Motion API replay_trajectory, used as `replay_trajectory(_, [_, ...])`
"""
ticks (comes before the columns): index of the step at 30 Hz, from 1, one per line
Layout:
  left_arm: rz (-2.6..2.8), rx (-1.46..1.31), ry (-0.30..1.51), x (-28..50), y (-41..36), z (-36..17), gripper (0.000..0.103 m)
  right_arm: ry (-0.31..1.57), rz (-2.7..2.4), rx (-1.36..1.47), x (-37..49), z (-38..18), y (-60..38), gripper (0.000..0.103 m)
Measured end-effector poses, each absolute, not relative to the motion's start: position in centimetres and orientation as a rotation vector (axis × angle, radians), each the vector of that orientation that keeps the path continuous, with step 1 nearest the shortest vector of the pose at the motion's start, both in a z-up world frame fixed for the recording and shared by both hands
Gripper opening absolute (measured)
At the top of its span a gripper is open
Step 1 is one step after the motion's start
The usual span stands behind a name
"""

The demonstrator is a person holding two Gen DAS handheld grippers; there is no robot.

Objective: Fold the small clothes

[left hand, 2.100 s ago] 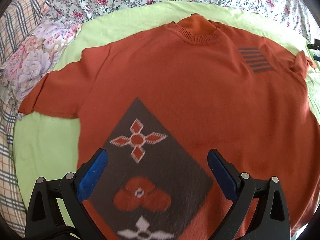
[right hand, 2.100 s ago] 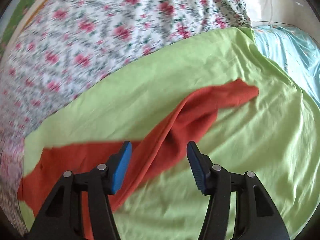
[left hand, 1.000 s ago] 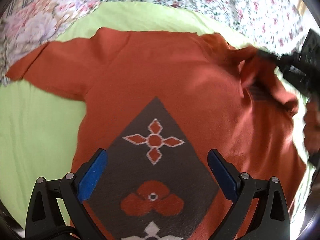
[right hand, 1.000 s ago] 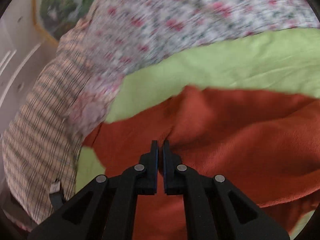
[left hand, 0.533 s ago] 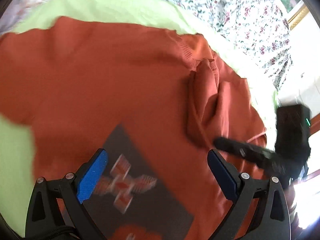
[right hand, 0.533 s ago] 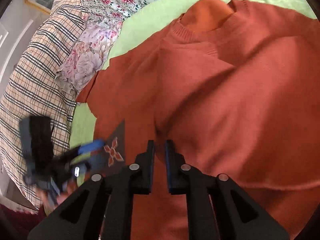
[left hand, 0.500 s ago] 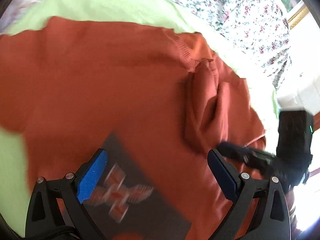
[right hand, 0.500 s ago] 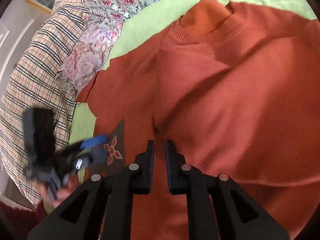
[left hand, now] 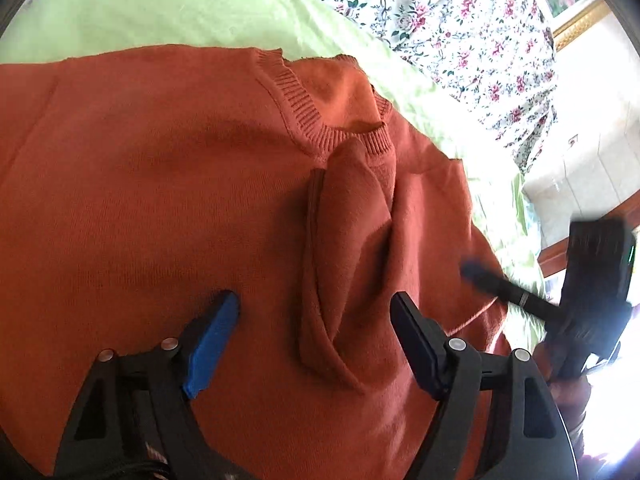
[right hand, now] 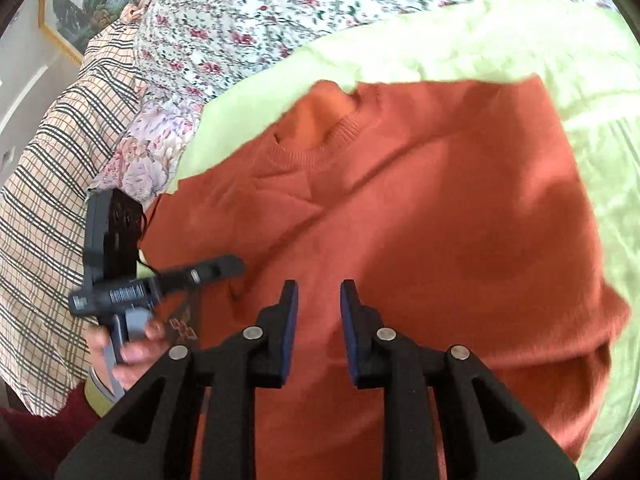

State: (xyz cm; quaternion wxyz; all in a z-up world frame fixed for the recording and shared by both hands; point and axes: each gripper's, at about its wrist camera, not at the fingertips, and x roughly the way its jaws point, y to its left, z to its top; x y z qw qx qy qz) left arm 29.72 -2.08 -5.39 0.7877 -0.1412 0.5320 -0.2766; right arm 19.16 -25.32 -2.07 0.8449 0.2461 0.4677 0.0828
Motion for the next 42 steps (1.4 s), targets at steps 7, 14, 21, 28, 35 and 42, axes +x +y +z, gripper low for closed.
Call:
replay_trajectory(7, [-0.6,-0.294,1.145,26.6,-1.9,-5.2,0.078,1.031,0.313,0.474,27.6,-0.8,-20.5,0.084])
replay_trajectory(14, [-0.604,-0.293,1.128,24.8,-1.3,-5.1,0.078,1.291,0.283,0.382,32.5,-4.7,-17.3,0.008])
replay_trajectory(21, [-0.59,-0.356,1.096,24.3,1.6,-4.9,0.08,0.925,0.601,0.44,29.4,0.2,-14.9,0.009])
replay_trajectory(28, [-0.551,-0.481,1.091,26.6,4.8,-5.9,0.08,1.027,0.376,0.42,29.1,-2.0,-16.9,0.029])
replay_trajectory(35, [-0.497,-0.59,1.034,28.5,7.0,-6.4,0.049,0.94,0.352,0.472,24.5,-0.2,-21.4,0.04])
replay_trajectory(42, [-0.341,-0.387,0.881,26.1,8.4,-3.2,0.004,0.798,0.085,0.581,17.4,2.1,-29.7,0.046])
